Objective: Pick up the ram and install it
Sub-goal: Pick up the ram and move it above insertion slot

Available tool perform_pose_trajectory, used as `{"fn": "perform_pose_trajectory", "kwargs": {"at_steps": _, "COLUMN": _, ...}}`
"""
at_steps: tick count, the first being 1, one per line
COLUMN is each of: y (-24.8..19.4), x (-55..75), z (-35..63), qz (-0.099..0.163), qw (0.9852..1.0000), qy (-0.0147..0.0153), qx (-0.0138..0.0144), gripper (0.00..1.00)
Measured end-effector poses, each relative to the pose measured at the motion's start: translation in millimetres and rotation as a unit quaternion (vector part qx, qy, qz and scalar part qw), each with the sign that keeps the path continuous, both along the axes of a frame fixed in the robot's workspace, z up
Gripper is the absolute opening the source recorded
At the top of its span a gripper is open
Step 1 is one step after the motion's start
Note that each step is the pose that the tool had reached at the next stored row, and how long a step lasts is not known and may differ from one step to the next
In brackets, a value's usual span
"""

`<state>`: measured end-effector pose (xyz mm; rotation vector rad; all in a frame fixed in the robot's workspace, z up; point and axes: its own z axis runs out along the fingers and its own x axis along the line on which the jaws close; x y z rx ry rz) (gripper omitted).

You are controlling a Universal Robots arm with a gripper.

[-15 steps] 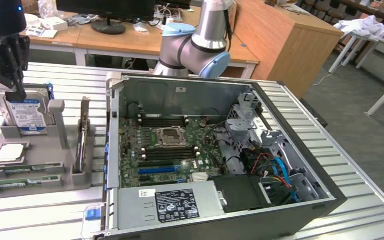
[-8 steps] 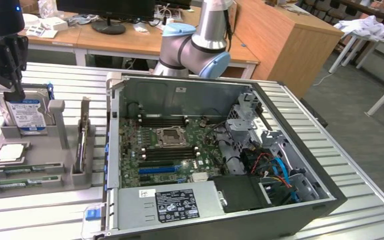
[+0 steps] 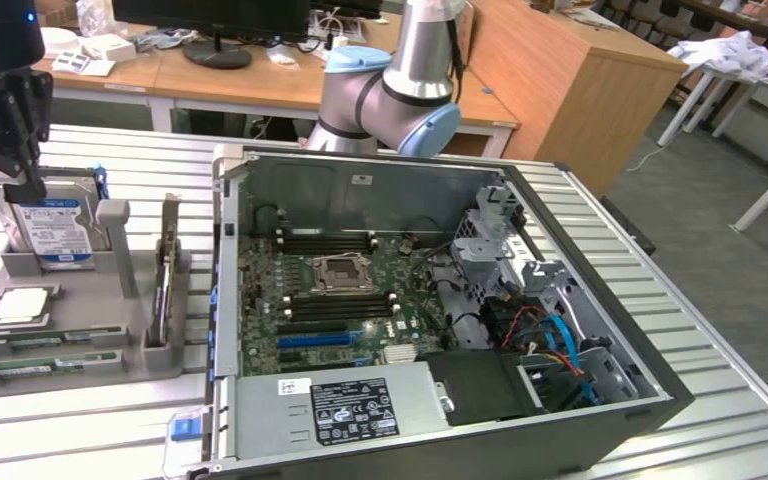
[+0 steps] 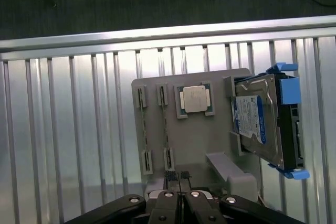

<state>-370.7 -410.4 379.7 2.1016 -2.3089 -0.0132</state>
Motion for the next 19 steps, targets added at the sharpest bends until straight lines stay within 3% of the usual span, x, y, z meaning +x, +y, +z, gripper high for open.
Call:
{"fn": "perform_pose_trajectory", "kwargs": {"at_steps": 12, "y": 0.0, "x": 0.0, "z": 0.0, "qz": 0.0, "qw": 1.0, "qy": 0.0, "qx": 0.0, "gripper": 0.11}}
{"fn": "perform_pose_trajectory", "kwargs": {"at_steps": 14, "y": 0.0, "x": 0.0, "z": 0.0, "qz": 0.0, "qw": 1.0, "qy": 0.0, "qx": 0.0, "gripper": 0.16}}
{"fn": "perform_pose_trajectory", "kwargs": {"at_steps": 16, "y": 0.0, "x": 0.0, "z": 0.0, "qz": 0.0, "qw": 1.0, "qy": 0.0, "qx": 0.0, "gripper": 0.29}}
{"fn": "perform_pose_trajectory", "kwargs": {"at_steps": 19, "y": 0.0, "x": 0.0, "z": 0.0, "qz": 0.0, "qw": 1.0, "qy": 0.0, "qx": 0.0, "gripper": 0.36}}
